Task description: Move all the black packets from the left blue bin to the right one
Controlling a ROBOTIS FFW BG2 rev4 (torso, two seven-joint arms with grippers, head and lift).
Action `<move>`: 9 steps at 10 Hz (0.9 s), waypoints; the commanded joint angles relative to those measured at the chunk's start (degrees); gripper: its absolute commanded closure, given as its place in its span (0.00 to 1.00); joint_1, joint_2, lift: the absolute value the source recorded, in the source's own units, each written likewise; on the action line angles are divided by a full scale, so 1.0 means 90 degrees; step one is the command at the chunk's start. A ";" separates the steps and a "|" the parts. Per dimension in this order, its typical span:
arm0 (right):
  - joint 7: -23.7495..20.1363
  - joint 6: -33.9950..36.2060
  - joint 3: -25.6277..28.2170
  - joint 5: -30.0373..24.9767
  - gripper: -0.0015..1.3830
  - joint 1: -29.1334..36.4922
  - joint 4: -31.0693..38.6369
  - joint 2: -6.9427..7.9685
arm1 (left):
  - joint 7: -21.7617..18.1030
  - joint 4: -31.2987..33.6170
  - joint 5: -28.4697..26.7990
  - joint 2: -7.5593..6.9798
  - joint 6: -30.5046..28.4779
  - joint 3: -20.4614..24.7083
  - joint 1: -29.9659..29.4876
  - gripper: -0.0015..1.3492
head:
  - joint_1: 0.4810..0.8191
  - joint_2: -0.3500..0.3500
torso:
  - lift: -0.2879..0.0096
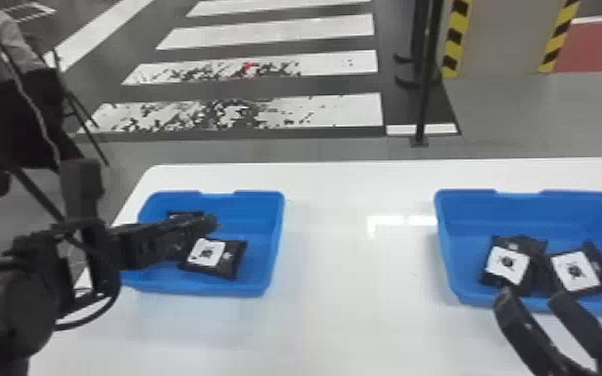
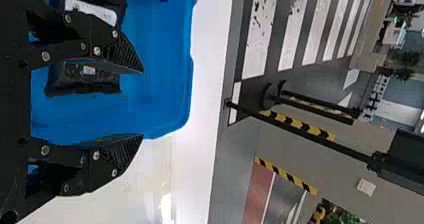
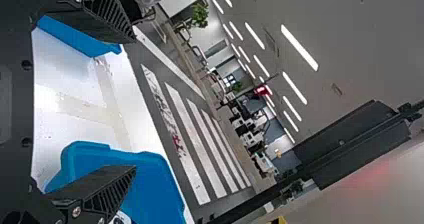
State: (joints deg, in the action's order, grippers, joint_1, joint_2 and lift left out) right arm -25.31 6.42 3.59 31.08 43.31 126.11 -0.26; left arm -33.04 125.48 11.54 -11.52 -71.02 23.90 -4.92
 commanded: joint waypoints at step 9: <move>-0.0020 0.0193 -0.0005 0.0127 0.10 0.0109 -0.0035 0.0035 | 0.0048 -0.3450 -0.1358 -0.0311 -0.0671 -0.0586 0.1968 0.19 | 0.63 0.91 | 0.50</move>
State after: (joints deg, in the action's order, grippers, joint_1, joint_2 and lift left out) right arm -25.46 8.11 3.54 32.13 44.21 125.90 -0.26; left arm -32.64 96.54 0.02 -14.36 -77.17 18.92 11.87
